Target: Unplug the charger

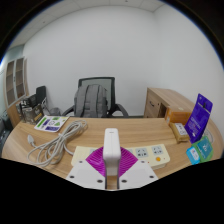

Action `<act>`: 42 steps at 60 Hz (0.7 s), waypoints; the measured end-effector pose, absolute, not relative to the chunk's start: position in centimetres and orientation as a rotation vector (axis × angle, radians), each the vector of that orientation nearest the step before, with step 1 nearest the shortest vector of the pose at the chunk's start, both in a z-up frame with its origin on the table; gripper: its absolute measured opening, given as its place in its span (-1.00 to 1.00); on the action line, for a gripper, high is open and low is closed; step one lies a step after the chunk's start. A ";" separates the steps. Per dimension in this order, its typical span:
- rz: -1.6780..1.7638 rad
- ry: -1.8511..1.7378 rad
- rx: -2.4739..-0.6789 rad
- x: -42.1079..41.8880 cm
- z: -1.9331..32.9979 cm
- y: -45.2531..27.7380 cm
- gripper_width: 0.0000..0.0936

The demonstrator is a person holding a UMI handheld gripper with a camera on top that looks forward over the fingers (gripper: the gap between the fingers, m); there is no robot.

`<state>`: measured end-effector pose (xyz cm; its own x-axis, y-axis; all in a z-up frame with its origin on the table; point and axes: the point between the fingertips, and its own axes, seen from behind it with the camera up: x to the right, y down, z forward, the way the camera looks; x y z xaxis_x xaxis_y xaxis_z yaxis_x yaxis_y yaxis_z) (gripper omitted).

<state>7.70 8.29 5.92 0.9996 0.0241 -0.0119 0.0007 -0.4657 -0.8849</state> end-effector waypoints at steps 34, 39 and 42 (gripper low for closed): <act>0.019 -0.022 -1.489 10.4 37.2 13.1 -0.74; 0.004 0.026 -1.511 13.7 35.6 12.7 -0.74; 0.005 0.058 -1.551 14.6 32.8 12.5 -0.73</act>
